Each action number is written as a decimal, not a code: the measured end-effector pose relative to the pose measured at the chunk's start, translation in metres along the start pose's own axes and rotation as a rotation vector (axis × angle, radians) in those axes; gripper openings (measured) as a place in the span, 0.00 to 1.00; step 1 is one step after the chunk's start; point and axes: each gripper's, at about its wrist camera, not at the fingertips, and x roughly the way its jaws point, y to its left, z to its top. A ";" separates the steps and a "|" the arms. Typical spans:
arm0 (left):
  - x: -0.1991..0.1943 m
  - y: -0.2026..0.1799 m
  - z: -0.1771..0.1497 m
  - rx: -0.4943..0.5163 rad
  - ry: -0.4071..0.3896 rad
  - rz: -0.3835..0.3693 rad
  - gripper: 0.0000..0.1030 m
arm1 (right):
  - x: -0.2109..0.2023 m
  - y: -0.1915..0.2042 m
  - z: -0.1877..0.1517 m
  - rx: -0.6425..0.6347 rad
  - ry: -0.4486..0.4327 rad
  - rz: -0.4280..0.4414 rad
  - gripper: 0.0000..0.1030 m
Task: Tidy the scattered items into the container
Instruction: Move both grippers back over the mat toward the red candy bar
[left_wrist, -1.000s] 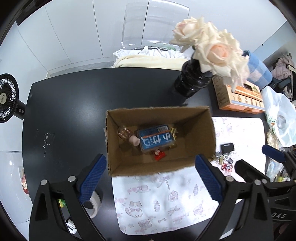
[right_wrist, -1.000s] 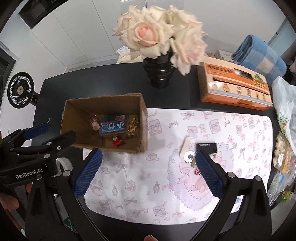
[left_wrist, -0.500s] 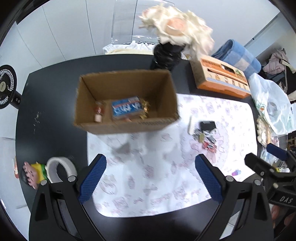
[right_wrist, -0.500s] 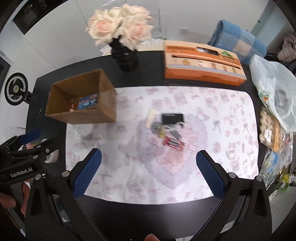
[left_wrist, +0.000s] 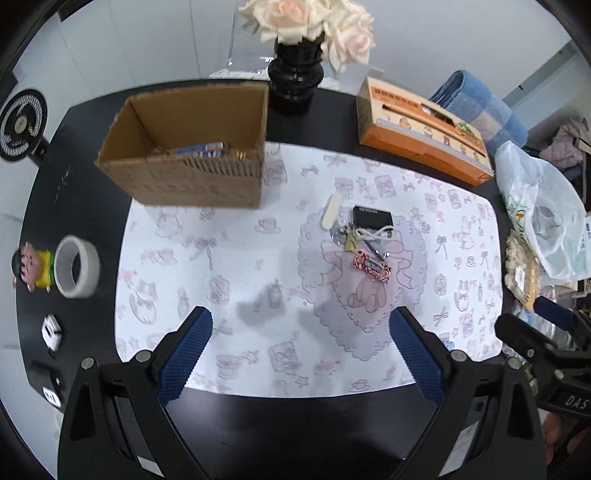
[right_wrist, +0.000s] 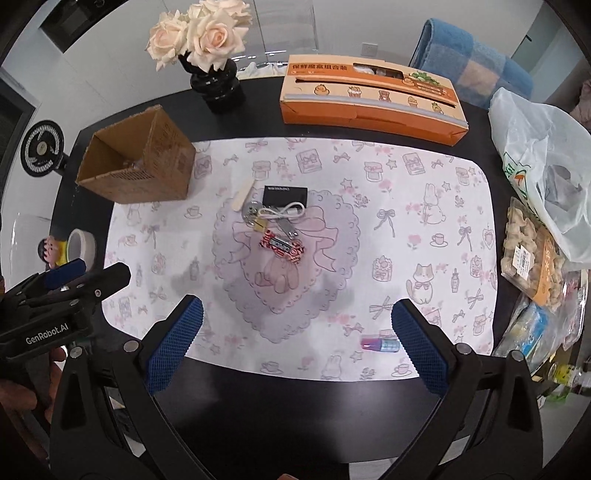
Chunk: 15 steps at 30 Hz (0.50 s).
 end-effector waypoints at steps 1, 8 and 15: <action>0.004 -0.002 -0.002 -0.006 0.004 0.001 0.93 | 0.004 -0.003 -0.001 -0.006 0.005 0.002 1.00; 0.042 -0.009 -0.005 -0.004 0.022 0.014 0.93 | 0.053 -0.009 -0.002 -0.028 0.041 0.027 1.00; 0.099 -0.022 0.017 0.056 0.035 0.036 0.93 | 0.124 -0.012 0.010 -0.056 0.069 0.029 0.95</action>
